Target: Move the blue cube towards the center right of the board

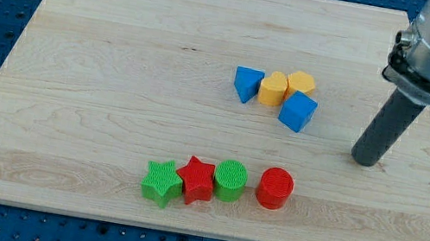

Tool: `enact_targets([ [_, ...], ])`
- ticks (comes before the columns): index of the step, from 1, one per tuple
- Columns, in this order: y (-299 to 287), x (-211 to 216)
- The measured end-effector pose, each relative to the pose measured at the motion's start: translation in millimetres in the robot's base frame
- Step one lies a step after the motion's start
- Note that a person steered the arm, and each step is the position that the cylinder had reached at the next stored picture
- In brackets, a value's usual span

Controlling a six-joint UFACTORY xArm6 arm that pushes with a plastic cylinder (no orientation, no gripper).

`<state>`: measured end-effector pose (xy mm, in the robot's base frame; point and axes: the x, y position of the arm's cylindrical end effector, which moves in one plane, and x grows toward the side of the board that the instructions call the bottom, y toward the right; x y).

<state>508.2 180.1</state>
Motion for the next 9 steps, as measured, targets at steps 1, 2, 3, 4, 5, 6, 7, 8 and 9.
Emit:
enact_targets([
  [1, -26.5, 9.3],
  [2, -61.1, 13.3],
  [3, -93.5, 10.5],
  [4, -104.9, -9.7],
  [5, -104.9, -30.2],
  [6, -98.0, -33.1],
  [7, -70.3, -33.1],
  [8, -45.1, -33.1],
  [9, -34.0, -33.1],
])
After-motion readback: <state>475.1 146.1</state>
